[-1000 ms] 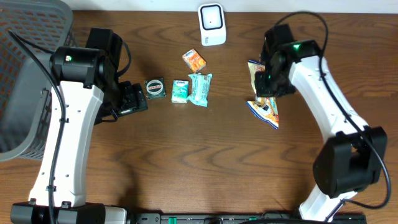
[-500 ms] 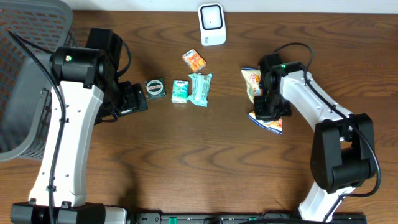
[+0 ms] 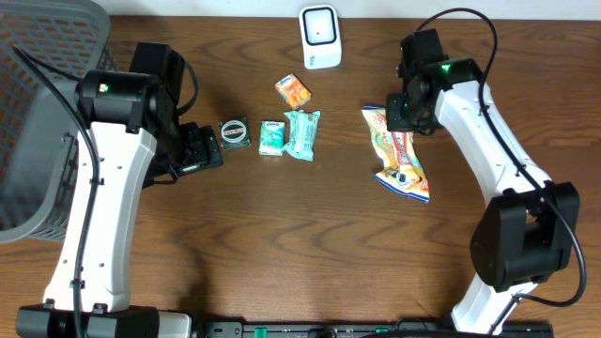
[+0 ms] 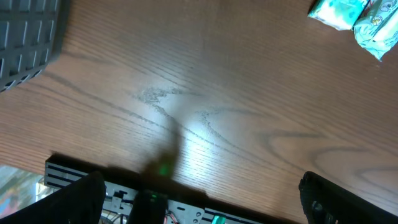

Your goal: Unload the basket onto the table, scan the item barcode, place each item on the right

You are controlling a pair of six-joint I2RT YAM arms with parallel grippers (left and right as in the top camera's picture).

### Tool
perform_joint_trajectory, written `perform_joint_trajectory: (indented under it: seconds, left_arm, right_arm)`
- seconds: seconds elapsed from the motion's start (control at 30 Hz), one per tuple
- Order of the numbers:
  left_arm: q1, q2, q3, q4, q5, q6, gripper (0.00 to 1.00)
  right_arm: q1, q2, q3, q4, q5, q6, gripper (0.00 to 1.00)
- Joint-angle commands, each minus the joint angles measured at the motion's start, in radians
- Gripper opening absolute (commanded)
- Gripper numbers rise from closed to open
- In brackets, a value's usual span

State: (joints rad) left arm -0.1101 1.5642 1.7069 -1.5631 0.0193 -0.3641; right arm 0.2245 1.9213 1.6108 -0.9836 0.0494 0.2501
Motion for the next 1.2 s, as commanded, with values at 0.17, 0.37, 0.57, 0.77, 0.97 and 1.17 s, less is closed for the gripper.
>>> perform_joint_trajectory:
  seconds: [0.17, 0.37, 0.57, 0.77, 0.97, 1.17]
  left_arm:
    - [0.002, 0.004, -0.002, -0.003, -0.013, -0.005, 0.97]
    - [0.002, 0.004, -0.002, -0.003, -0.013, -0.005, 0.98]
    - [0.002, 0.004, -0.002, -0.003, -0.013, -0.005, 0.98]
    - [0.002, 0.004, -0.002, -0.003, -0.013, -0.005, 0.98]
    - [0.002, 0.004, -0.002, -0.003, -0.013, -0.005, 0.98]
    - [0.002, 0.004, -0.002, -0.003, -0.013, -0.005, 0.98]
  right_arm:
    - [-0.003, -0.005, -0.303, 0.327, 0.015, 0.080, 0.08]
    - [-0.003, -0.005, -0.434, 0.446, -0.003, 0.090, 0.16]
    - [-0.021, -0.022, -0.229, 0.204, -0.002, 0.063, 0.29]
    - [-0.020, -0.022, 0.017, -0.160, -0.026, 0.014, 0.28]
    - [-0.009, -0.021, -0.043, -0.309, -0.009, -0.023, 0.15]
    - [-0.011, -0.021, -0.250, -0.195, 0.000, -0.019, 0.17]
